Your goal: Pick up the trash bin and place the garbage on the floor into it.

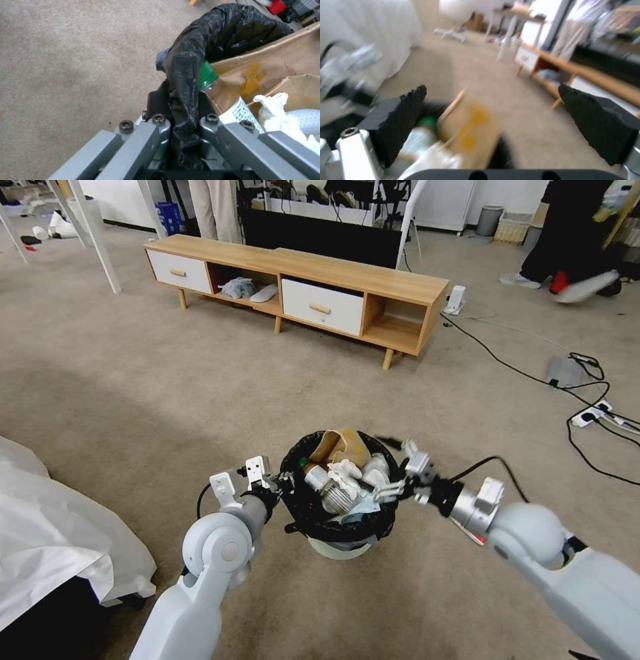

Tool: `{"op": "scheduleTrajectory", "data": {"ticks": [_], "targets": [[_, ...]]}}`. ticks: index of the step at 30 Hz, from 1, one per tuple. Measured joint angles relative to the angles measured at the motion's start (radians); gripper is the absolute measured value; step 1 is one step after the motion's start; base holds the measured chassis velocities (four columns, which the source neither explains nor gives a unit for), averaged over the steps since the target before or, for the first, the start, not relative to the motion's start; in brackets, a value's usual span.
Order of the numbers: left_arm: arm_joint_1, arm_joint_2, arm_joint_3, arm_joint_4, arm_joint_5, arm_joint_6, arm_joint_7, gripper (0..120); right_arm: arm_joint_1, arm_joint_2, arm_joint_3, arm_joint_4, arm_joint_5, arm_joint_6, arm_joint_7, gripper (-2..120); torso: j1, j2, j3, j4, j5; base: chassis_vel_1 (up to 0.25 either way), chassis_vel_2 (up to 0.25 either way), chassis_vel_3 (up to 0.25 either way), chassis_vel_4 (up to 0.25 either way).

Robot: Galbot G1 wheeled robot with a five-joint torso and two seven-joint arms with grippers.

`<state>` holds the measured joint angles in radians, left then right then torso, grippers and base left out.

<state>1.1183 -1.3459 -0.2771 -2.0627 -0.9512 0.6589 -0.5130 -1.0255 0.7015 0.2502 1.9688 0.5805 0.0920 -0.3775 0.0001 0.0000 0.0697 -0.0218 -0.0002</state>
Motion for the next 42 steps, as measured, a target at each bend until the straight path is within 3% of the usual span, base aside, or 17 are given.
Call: {"op": "scheduleTrajectory", "data": {"ticks": [10,17,18,27,42], "targets": [[0.006,0.003,-0.018,-0.007,0.009,-0.002,0.003,4,0.018,0.061,0.154,0.018,0.034,-0.014,0.053,100,0.0,0.0,0.0,0.0001,0.0001,0.0,0.0,0.0,0.0],[0.011,0.01,-0.032,-0.022,0.027,-0.01,0.012,4,-0.039,0.095,0.267,-0.024,-0.005,-0.11,0.175,100,0.0,0.0,0.0,0.0,0.0002,0.0,0.0,0.0,0.0],[0.011,0.014,-0.034,-0.027,0.027,-0.01,0.012,4,-0.063,0.101,0.29,-0.037,-0.016,-0.155,0.213,100,0.0,0.0,0.0,-0.0001,0.0002,0.0,0.0,0.0,0.0],[0.008,0.023,-0.039,-0.037,0.024,-0.01,0.012,4,-0.117,0.127,0.319,-0.12,-0.05,-0.209,0.278,100,0.0,0.0,0.0,0.0,0.0002,0.0,0.0,0.0,0.0],[-0.003,0.028,-0.048,-0.048,0.011,-0.009,0.009,4,-0.12,0.132,0.314,-0.341,-0.077,-0.229,0.286,100,0.0,0.0,0.0,0.0001,0.0003,0.0,0.0,0.0,0.0]]}}
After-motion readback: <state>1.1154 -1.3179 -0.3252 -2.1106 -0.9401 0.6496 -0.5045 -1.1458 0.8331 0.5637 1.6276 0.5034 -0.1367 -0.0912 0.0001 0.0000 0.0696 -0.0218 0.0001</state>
